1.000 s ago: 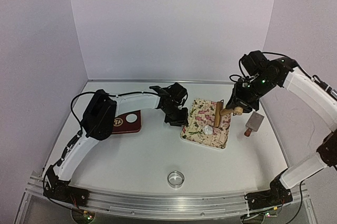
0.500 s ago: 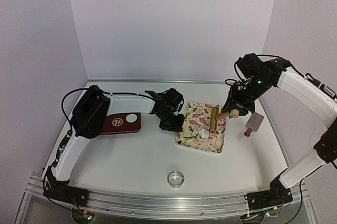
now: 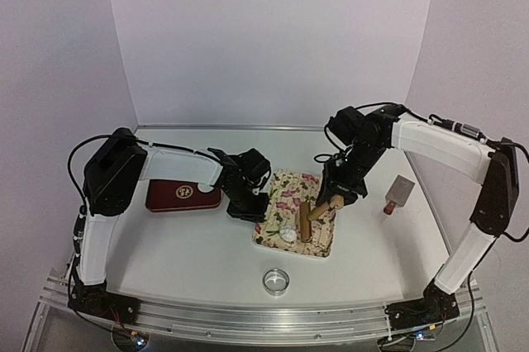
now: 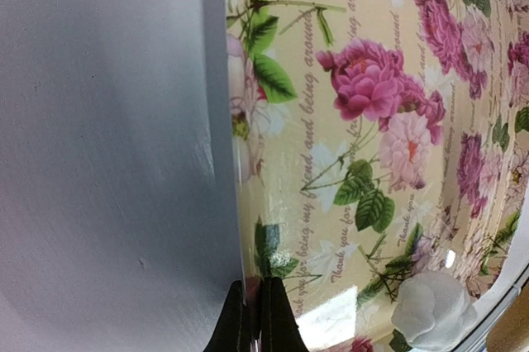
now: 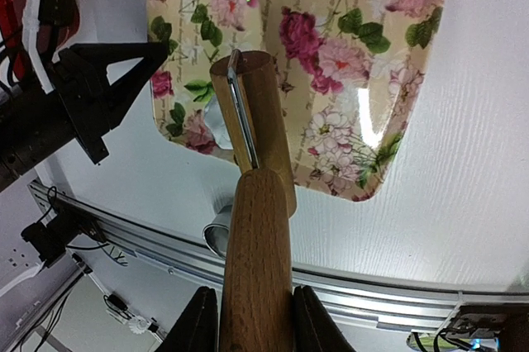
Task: Roll out the dumpling wrappers from the dough
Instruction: Move to the center of the board, then flatten out the dough on the work surface.
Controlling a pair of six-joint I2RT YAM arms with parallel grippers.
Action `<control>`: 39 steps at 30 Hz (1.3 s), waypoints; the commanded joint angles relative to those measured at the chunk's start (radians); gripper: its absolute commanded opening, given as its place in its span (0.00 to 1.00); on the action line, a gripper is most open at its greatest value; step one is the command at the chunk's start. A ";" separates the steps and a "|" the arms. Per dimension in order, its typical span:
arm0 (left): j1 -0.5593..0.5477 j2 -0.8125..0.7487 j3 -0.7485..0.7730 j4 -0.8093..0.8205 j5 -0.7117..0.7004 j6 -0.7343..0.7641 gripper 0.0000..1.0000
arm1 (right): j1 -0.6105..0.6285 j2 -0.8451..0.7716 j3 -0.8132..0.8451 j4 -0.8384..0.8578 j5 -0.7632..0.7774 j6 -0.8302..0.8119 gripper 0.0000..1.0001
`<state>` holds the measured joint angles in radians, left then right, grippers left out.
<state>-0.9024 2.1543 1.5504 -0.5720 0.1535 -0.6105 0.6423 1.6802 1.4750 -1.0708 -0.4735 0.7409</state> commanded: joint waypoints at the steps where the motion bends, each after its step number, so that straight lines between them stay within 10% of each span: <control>1: 0.000 -0.063 -0.008 -0.008 -0.036 -0.003 0.00 | 0.041 0.013 0.075 0.018 -0.019 0.031 0.00; 39: -0.001 -0.072 -0.016 0.002 -0.028 -0.029 0.00 | 0.114 0.191 0.276 -0.056 0.046 0.003 0.00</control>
<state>-0.9024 2.1410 1.5357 -0.5674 0.1463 -0.6278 0.7555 1.8965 1.6698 -1.1153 -0.4286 0.7660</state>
